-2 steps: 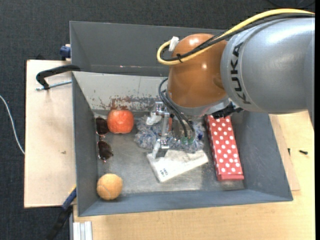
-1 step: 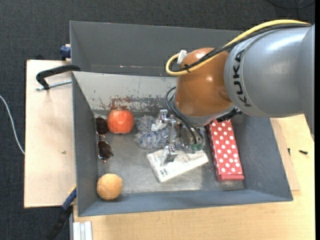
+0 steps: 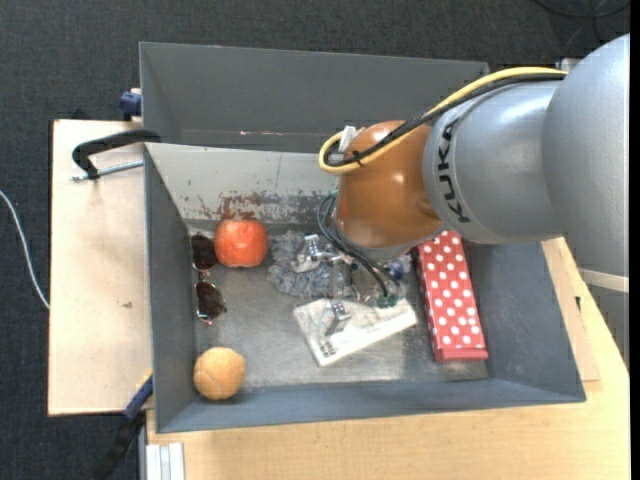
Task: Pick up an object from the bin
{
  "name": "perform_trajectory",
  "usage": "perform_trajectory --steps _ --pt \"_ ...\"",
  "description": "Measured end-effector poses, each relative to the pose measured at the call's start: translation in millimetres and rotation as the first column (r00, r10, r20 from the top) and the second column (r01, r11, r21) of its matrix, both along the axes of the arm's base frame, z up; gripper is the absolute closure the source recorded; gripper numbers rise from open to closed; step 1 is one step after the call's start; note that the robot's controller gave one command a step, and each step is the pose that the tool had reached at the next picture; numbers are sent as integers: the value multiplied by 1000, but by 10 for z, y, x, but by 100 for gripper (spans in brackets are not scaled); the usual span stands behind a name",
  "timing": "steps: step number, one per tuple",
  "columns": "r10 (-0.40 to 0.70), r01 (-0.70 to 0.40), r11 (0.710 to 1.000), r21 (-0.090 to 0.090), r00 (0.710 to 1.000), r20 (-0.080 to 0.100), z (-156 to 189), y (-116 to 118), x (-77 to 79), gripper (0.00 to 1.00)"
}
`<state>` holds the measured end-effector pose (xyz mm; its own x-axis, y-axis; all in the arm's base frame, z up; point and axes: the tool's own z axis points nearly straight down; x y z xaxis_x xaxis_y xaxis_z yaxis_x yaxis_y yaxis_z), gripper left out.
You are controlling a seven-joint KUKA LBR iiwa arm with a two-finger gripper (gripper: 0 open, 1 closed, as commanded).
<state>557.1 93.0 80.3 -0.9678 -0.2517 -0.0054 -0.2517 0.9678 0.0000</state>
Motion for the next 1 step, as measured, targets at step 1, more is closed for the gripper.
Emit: perform_trajectory --steps 1 --pt "3 -3 1000 4 1000 11 47 13 17 100"
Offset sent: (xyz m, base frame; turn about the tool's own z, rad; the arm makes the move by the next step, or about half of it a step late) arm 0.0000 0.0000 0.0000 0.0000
